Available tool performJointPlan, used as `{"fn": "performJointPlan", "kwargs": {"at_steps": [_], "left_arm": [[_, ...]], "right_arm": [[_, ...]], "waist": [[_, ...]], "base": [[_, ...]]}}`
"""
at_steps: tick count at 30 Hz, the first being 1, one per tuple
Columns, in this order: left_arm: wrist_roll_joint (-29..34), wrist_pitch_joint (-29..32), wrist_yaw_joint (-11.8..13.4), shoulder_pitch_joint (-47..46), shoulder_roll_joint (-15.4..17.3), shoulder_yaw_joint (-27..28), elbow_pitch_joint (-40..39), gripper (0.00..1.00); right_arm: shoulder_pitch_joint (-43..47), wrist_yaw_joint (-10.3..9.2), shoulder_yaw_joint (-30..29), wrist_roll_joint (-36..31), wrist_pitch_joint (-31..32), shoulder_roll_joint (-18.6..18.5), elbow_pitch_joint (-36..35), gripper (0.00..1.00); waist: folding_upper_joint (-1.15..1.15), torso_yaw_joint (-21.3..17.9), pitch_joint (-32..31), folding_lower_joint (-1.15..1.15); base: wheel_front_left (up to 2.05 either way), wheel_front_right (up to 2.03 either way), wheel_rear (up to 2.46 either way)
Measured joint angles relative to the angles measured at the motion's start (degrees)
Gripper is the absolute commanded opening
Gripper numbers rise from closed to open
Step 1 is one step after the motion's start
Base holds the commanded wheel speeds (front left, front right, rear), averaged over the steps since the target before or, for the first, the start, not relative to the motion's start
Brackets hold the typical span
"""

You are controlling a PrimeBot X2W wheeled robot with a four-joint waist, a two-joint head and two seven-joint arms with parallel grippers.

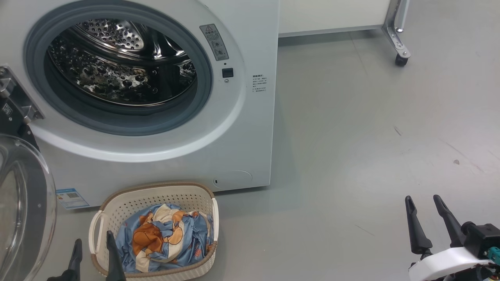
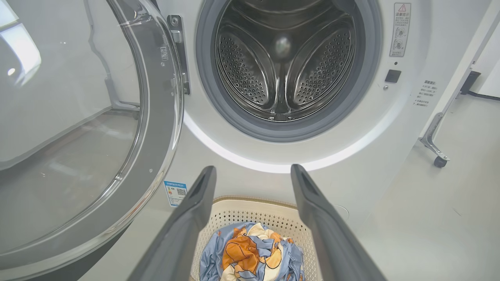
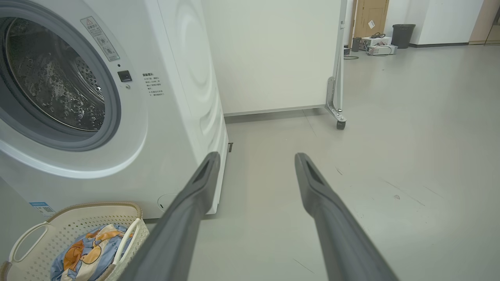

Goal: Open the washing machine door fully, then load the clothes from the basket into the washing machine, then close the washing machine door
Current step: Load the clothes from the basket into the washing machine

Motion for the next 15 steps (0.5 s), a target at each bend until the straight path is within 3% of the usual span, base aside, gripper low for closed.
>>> {"fn": "performJointPlan", "kwargs": {"at_steps": [15], "left_arm": [[0.1,0.0,0.1,0.0,0.0,0.0,-0.5,1.0]], "right_arm": [[0.0,0.0,0.2,0.0,0.0,0.0,-0.1,1.0]], "waist": [[0.0,-0.1,0.9,0.0]], "base": [[0.0,0.0,0.0]]}}
